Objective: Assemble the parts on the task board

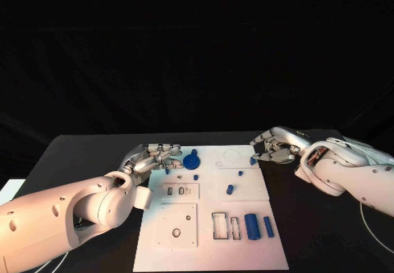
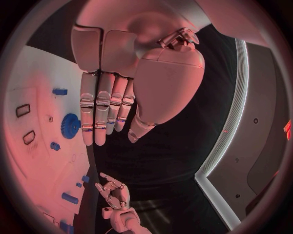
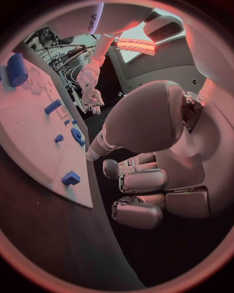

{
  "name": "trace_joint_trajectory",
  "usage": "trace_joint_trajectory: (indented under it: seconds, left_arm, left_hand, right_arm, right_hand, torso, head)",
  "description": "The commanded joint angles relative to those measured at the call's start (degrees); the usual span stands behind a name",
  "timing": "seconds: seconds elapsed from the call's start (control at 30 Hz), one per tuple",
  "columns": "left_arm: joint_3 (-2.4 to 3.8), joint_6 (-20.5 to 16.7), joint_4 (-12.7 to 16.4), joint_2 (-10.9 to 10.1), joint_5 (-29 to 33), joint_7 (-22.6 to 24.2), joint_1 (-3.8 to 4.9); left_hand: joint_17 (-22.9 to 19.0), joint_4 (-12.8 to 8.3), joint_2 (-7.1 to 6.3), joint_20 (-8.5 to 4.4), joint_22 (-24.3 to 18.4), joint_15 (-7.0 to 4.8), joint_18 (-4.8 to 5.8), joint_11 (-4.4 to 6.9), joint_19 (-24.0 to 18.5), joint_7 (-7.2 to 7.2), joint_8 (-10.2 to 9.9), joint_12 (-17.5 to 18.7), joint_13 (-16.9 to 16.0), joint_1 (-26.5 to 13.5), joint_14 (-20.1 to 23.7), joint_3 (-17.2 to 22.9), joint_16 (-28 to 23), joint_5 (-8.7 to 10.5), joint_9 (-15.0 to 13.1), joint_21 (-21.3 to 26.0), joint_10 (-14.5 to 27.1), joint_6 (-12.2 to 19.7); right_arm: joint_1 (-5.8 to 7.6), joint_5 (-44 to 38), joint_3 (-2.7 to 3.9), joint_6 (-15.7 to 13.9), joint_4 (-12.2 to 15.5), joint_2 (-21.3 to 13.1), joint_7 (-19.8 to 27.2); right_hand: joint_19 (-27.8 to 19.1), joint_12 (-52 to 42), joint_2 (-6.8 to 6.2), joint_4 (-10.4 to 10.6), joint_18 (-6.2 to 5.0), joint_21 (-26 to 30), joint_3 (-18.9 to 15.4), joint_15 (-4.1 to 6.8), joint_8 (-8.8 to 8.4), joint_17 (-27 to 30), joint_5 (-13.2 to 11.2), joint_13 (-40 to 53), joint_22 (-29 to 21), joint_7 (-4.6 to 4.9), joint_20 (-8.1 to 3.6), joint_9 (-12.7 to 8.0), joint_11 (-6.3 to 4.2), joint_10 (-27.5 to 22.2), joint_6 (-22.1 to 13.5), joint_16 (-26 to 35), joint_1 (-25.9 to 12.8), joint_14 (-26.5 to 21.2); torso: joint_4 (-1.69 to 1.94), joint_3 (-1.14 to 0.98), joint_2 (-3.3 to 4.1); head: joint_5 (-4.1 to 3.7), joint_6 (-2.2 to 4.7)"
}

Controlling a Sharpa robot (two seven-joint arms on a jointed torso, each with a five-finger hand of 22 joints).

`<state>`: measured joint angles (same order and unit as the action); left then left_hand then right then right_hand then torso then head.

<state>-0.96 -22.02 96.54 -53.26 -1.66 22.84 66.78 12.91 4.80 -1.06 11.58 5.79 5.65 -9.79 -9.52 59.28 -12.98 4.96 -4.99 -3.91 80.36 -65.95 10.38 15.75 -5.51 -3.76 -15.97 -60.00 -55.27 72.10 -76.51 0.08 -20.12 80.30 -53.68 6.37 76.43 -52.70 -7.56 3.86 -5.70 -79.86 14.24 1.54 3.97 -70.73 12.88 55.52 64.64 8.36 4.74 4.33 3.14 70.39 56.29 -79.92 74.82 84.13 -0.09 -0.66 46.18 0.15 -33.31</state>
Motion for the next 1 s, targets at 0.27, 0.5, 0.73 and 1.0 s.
trace_joint_trajectory:
  seconds: [0.27,0.5,0.73,1.0]
  left_arm:
    - [0.02,1.4,-0.2,0.3,0.1,0.6,-0.06]
    - [0.02,1.4,-0.3,0.3,0.1,0.6,-0.08]
    - [0.02,1.3,-0.3,0.3,0.1,0.6,-0.09]
    - [0.02,1.3,-0.3,0.3,0.1,0.6,-0.10]
  left_hand:
    - [0.1,-0.3,0.20,0.22,-0.1,0.16,-0.60,-0.05,0.0,-0.24,-0.4,0.3,0.0,0.3,0.4,0.0,0.2,-0.30,0.0,0.2,0.2,0.1]
    - [0.1,-0.3,0.20,0.22,-0.1,0.16,-0.60,-0.05,0.0,-0.24,-0.4,0.3,0.0,0.3,0.4,0.0,0.2,-0.30,0.0,0.2,0.2,0.1]
    - [0.1,-0.3,0.20,0.22,-0.1,0.16,-0.60,-0.05,0.0,-0.24,-0.4,0.3,0.0,0.3,0.4,0.0,0.2,-0.30,0.0,0.2,0.2,0.1]
    - [0.1,-0.3,0.20,0.22,-0.1,0.16,-0.60,-0.05,0.0,-0.24,-0.4,0.3,0.0,0.3,0.4,0.0,0.2,-0.30,0.0,0.2,0.2,0.1]
  right_arm:
    - [-0.96,0.8,-0.01,2.6,-3.1,1.1,2.1]
    - [-1.70,0.3,-0.01,3.2,-4.8,2.2,2.1]
    - [-2.21,0.2,-0.02,3.9,-5.6,2.9,2.1]
    - [-2.49,0.1,-0.02,4.5,-6.1,3.2,2.1]
  right_hand:
    - [-0.3,0.7,-0.52,-0.6,0.42,0.2,-0.3,-0.28,-0.13,0.3,0.3,-0.5,-0.4,-0.07,0.13,-0.1,-0.04,-0.7,-0.2,0.2,0.4,2.2]
    - [-0.4,0.8,-0.64,-0.7,0.41,0.3,-0.4,-0.29,-0.18,0.3,0.2,-0.6,-0.5,-0.04,0.15,-0.1,-0.01,-0.8,-0.4,0.3,0.6,2.2]
    - [-0.4,0.8,-0.64,-0.8,0.41,0.3,-0.5,-0.30,-0.19,0.3,0.2,-0.5,-0.5,-0.03,0.16,-0.1,0.00,-0.8,-0.4,0.3,0.6,2.2]
    - [-0.3,0.5,-0.37,-0.9,0.42,0.3,-0.5,-0.30,0.02,0.2,0.1,-0.3,-0.4,-0.06,0.17,0.0,-0.03,-0.6,-0.1,0.3,0.8,2.2]
  torso:
    - [0.16,0.19,0.04]
    - [0.12,0.18,0.01]
    - [0.18,0.25,-0.01]
    - [0.05,0.23,-0.04]
  head:
    - [-0.15,-0.05]
    - [-0.06,-0.35]
    - [0.07,-0.58]
    - [0.13,-0.60]
